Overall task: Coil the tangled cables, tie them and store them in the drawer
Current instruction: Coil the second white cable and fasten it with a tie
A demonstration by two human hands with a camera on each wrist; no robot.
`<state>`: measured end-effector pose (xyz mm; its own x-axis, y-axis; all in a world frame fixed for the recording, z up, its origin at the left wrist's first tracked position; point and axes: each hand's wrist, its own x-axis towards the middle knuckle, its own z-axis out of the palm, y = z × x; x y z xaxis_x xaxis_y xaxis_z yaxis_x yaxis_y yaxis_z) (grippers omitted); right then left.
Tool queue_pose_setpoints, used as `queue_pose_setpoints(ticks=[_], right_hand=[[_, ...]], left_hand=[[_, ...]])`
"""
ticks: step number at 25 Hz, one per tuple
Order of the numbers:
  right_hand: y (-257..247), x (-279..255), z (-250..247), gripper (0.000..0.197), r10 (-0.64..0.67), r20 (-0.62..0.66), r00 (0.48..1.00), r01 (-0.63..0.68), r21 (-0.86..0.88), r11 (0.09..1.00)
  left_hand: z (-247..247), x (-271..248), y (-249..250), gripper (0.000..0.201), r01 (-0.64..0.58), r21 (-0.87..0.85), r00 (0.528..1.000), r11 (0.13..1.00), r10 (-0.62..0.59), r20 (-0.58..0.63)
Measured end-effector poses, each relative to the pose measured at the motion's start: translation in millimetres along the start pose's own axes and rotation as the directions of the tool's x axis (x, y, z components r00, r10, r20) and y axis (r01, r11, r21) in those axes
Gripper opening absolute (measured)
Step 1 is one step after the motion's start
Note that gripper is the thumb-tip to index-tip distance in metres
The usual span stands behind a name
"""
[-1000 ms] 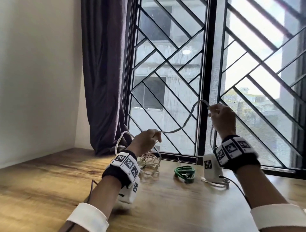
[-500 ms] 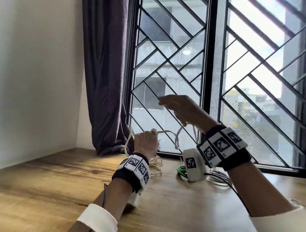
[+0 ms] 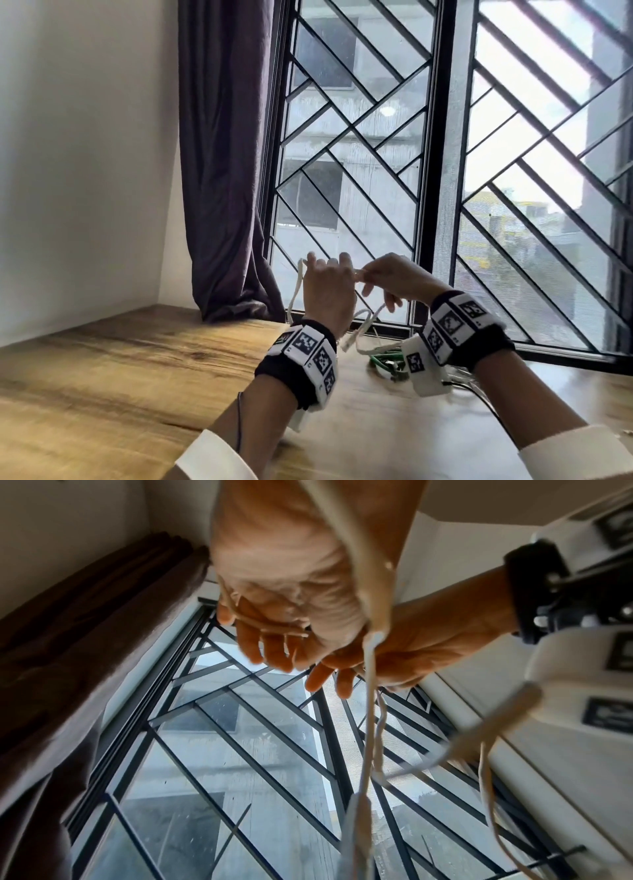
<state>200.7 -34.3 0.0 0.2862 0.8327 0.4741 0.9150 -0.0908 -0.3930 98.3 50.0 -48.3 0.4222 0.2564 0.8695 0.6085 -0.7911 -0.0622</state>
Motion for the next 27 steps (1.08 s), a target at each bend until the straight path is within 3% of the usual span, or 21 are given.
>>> queue_pose_setpoints(ticks=[3, 4, 6, 8, 11, 13, 14, 16, 17, 19, 21, 22, 23, 25, 26, 27], right_hand=[[14.6, 2.7, -14.1, 0.016, 0.076, -0.274, 0.959, -0.069, 0.034, 0.997], [21.8, 1.9, -19.4, 0.017, 0.098, -0.36, 0.928, -0.085, 0.052, 0.995], [35.9, -1.2, -27.4, 0.019, 0.172, -0.449, 0.877, -0.13, 0.123, 0.984], [47.6, -2.2, -28.5, 0.02, 0.27, -0.429, 0.862, -0.203, 0.195, 0.96], [53.0, -1.3, -24.4, 0.027, 0.371, -0.298, 0.88, -0.338, 0.158, 0.928], [48.7, -0.5, -24.0, 0.045, 0.298, -0.193, 0.935, -0.328, -0.15, 0.933], [44.5, 1.0, -25.6, 0.062, 0.226, -0.141, 0.964, -0.259, -0.307, 0.916], [24.2, 3.6, -27.8, 0.082, 0.022, -0.08, 0.997, -0.054, -0.415, 0.908], [12.5, 3.4, -26.4, 0.079, -0.094, -0.067, 0.993, 0.055, -0.439, 0.897], [-3.4, 6.2, -19.8, 0.048, -0.267, -0.054, 0.962, 0.205, -0.499, 0.842], [-4.3, 6.2, -13.3, 0.02, -0.318, -0.092, 0.944, 0.269, -0.349, 0.898], [-1.0, 5.7, -9.1, 0.021, -0.277, -0.154, 0.949, 0.23, -0.265, 0.936], [3.8, 6.4, -5.5, 0.022, -0.221, -0.242, 0.945, 0.168, -0.222, 0.96], [14.1, 8.5, -2.1, 0.019, -0.13, -0.438, 0.889, 0.063, -0.165, 0.984], [19.0, 9.0, -0.9, 0.018, -0.082, -0.513, 0.854, 0.031, -0.108, 0.994], [21.9, 9.4, -1.1, 0.019, -0.02, -0.579, 0.815, 0.002, -0.032, 0.999]], left_hand=[[-2.8, 1.1, -7.7, 0.023, 0.093, 0.153, 0.992, 0.984, -0.105, 0.072], [2.0, 4.6, -16.1, 0.023, 0.147, 0.092, 0.983, 0.985, -0.156, 0.097], [10.8, 11.4, -32.7, 0.024, 0.27, -0.234, 0.96, 0.934, -0.242, 0.143], [23.8, 13.1, -38.5, 0.026, 0.256, -0.413, 0.966, 0.874, -0.222, 0.131], [31.5, 10.8, -33.4, 0.036, 0.144, -0.35, 0.989, 0.926, -0.138, 0.043], [29.9, 10.4, -33.6, 0.04, 0.11, -0.436, 0.993, 0.893, -0.113, 0.019], [29.3, 10.5, -32.8, 0.039, 0.107, -0.482, 0.994, 0.869, -0.093, 0.052], [26.9, 9.0, -26.1, 0.036, 0.065, -0.455, 0.994, 0.888, -0.018, 0.107], [24.8, 6.7, -21.0, 0.034, 0.031, -0.438, 0.995, 0.898, 0.013, 0.097], [17.0, 6.3, -12.6, 0.032, 0.011, -0.559, 1.0, 0.829, 0.004, 0.025], [16.1, 10.6, -11.3, 0.034, 0.066, -0.768, 0.995, 0.637, -0.098, 0.004], [17.2, 12.3, -12.3, 0.036, 0.122, -0.876, 0.987, 0.467, -0.149, 0.058], [16.4, 12.7, -12.4, 0.036, 0.201, -0.951, 0.972, 0.233, -0.169, 0.164], [7.6, 11.3, -8.3, 0.036, 0.37, -0.887, 0.918, -0.276, -0.035, 0.394], [2.4, 10.0, -5.9, 0.037, 0.433, -0.782, 0.891, -0.448, 0.083, 0.446], [-2.3, 8.6, -4.1, 0.04, 0.483, -0.689, 0.87, -0.54, 0.206, 0.448]])
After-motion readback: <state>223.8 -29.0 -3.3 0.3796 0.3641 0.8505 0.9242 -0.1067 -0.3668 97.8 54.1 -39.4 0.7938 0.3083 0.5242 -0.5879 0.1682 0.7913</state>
